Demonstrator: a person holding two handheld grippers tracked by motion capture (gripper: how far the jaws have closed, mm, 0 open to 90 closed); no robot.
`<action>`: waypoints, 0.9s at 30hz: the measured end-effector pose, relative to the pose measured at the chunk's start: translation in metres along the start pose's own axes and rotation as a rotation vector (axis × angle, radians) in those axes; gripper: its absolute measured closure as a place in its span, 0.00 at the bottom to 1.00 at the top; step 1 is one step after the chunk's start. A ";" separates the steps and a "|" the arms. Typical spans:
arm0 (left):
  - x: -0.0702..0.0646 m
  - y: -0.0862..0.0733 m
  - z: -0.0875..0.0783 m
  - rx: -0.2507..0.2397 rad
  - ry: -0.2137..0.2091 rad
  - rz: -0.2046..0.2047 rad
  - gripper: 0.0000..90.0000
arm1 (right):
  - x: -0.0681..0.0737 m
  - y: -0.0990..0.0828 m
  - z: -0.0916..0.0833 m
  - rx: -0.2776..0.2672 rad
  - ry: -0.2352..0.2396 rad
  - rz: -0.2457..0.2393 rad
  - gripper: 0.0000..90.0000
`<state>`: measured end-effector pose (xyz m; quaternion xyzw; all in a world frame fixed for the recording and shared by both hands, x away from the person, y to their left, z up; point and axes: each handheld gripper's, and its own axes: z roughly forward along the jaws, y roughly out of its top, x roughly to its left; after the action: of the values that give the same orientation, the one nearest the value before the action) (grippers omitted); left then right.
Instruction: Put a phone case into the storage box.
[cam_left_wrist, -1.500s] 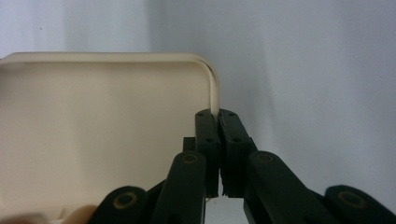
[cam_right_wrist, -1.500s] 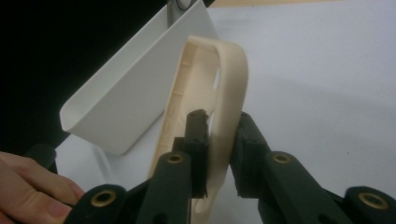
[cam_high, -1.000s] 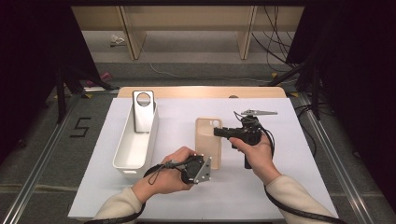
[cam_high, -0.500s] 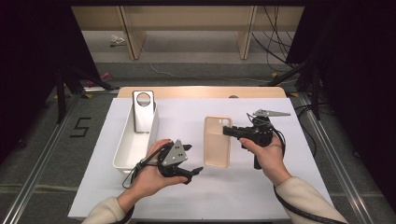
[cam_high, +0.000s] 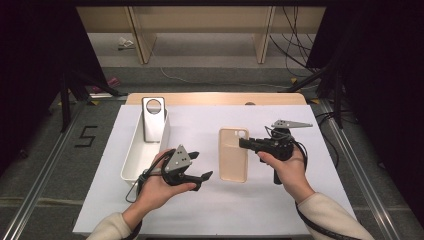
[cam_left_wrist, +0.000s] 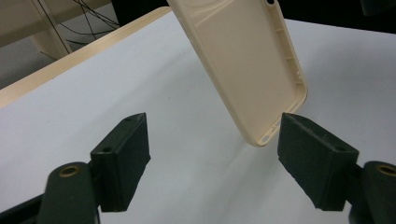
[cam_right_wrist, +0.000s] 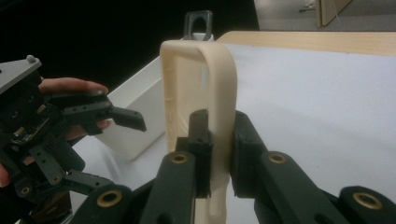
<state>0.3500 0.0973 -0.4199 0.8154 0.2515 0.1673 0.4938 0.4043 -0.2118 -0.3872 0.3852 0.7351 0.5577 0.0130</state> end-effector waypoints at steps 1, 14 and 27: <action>0.000 0.000 0.000 -0.002 0.000 -0.005 0.28 | 0.000 0.000 0.000 0.000 0.000 0.000 0.90; 0.000 0.014 0.000 -0.048 0.082 -0.078 0.30 | 0.003 -0.005 -0.005 -0.003 -0.005 -0.011 0.90; -0.006 0.044 0.009 -0.078 0.107 -0.116 0.40 | 0.005 -0.008 -0.004 0.001 -0.016 -0.010 0.90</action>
<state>0.3611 0.0704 -0.3847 0.7695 0.3177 0.1914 0.5199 0.3948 -0.2132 -0.3904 0.3860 0.7373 0.5541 0.0214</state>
